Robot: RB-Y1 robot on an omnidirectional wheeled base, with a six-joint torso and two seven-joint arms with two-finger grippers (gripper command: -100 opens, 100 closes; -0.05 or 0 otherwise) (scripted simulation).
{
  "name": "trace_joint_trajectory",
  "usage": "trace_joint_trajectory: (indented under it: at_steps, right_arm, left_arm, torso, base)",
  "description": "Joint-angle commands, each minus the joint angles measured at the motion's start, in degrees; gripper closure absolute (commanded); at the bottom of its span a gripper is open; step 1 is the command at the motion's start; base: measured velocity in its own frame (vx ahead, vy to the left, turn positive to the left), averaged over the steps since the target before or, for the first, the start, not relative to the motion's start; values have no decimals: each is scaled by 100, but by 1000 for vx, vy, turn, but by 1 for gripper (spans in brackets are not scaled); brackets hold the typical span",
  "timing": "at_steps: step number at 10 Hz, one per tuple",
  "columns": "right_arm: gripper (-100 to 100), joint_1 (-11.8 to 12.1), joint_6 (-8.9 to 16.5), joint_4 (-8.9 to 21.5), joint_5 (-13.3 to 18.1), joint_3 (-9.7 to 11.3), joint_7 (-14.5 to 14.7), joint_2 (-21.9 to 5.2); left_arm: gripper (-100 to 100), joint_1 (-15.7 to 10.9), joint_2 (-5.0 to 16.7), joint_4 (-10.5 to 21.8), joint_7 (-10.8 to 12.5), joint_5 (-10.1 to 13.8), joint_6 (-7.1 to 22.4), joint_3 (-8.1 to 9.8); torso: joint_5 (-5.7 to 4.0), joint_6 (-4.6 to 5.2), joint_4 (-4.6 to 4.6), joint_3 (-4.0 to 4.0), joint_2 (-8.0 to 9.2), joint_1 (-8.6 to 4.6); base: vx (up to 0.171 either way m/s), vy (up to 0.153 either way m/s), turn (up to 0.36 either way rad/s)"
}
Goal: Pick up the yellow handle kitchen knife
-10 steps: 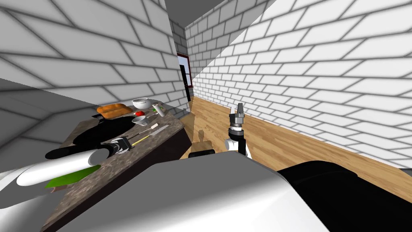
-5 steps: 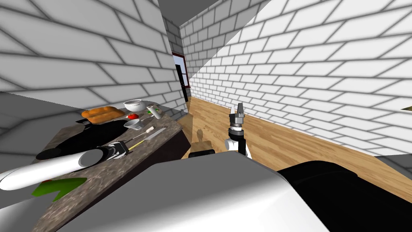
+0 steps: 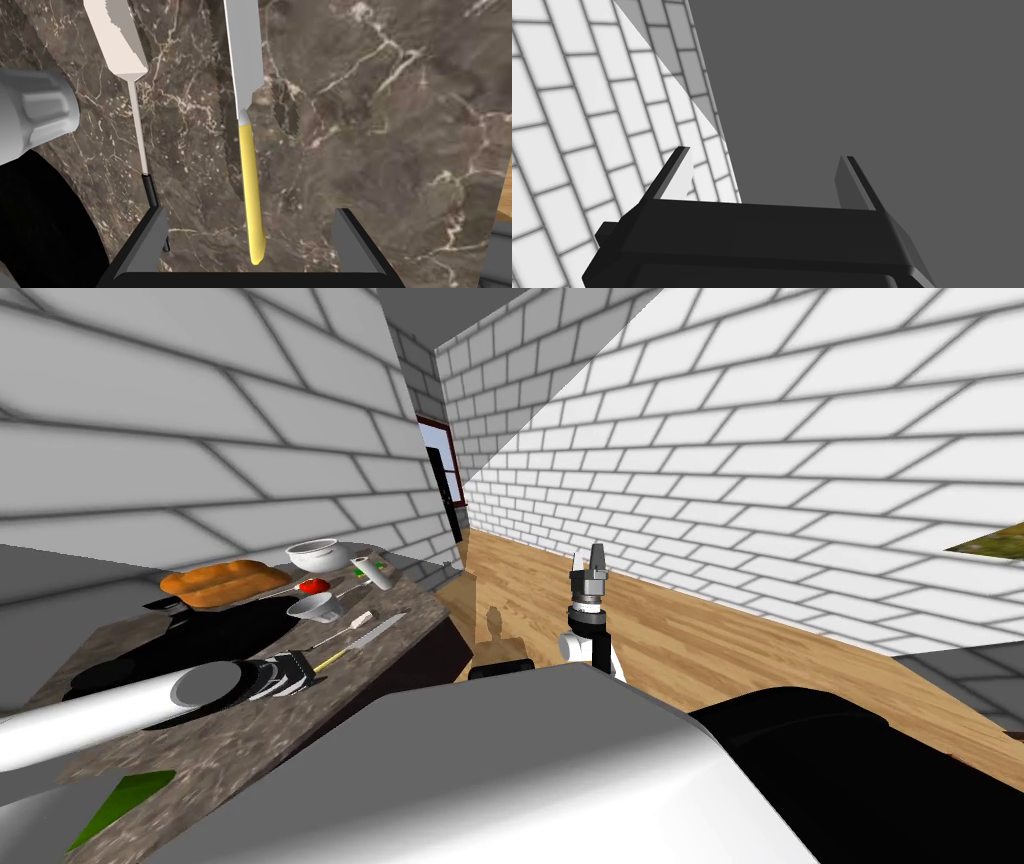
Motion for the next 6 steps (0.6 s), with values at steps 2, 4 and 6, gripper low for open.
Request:
trace_joint_trajectory:
  at_steps: [2,4,6]
  right_arm:
    - [0,0,0,0,0,0,0,0]
    - [0,0,0,0,0,0,0,0]
    - [0,0,0,0,0,0,0,0]
  left_arm:
    - [-100,0,40,120,135,188,449,64]
    - [-100,8,67,220,238,348,763,120]
    - [-100,18,93,313,336,497,1075,170]
  torso:
    - [-1,3,0,-2,-4,-4]
    - [-1,2,0,-1,-2,-2]
    - [-1,1,0,-2,-4,-2]
  base:
    - [61,15,-116]
    - [61,26,-97]
    - [62,23,-84]
